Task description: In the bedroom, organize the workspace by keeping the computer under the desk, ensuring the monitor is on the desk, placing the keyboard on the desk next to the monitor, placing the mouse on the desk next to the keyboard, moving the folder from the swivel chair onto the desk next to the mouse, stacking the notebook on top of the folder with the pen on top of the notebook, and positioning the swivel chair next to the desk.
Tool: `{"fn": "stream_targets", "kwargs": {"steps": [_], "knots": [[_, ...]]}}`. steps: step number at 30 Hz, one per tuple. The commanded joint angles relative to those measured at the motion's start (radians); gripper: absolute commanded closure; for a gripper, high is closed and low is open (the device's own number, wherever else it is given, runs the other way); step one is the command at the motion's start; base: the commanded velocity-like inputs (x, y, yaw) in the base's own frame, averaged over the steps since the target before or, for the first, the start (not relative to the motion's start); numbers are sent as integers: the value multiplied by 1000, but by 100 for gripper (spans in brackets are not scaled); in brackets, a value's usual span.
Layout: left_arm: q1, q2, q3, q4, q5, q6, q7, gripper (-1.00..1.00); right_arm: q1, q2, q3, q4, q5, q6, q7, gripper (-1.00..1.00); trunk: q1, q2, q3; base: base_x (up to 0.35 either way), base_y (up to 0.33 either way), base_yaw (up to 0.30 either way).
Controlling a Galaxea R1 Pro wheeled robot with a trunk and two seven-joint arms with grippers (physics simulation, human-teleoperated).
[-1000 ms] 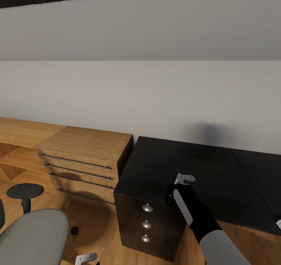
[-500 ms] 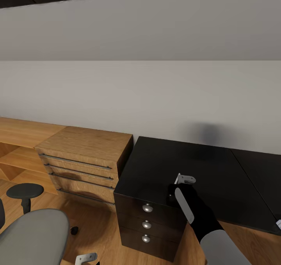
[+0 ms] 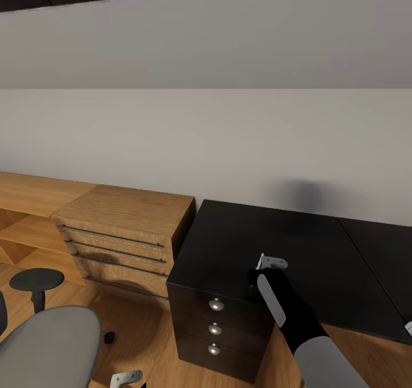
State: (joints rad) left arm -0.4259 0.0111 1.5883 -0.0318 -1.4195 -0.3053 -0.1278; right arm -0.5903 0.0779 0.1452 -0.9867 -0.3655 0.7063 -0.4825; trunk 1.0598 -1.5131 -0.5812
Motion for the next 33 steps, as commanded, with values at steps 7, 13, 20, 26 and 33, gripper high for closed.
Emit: {"fn": "stream_targets", "kwargs": {"steps": [7,13,20,26,33], "knots": [[-1,0,9,-2,-5,-2,-7,-100,0,0,-39,19,-18,7,-11,100,0,0,-1,0,0,0],[-1,0,9,-2,-5,-2,-7,-100,0,0,-58,19,-18,7,-11,100,0,0,-1,0,0,0],[-1,0,9,-2,-5,-2,-7,-100,0,0,-61,19,-18,6,-11,100,0,0,-1,0,0,0],[-1,0,9,-2,-5,-2,-7,-100,0,0,-61,19,-18,6,-11,100,0,0,-1,0,0,0],[-1,0,9,-2,-5,-2,-7,-100,0,0,-61,19,-18,5,-11,100,0,0,-1,0,0,0]]}}
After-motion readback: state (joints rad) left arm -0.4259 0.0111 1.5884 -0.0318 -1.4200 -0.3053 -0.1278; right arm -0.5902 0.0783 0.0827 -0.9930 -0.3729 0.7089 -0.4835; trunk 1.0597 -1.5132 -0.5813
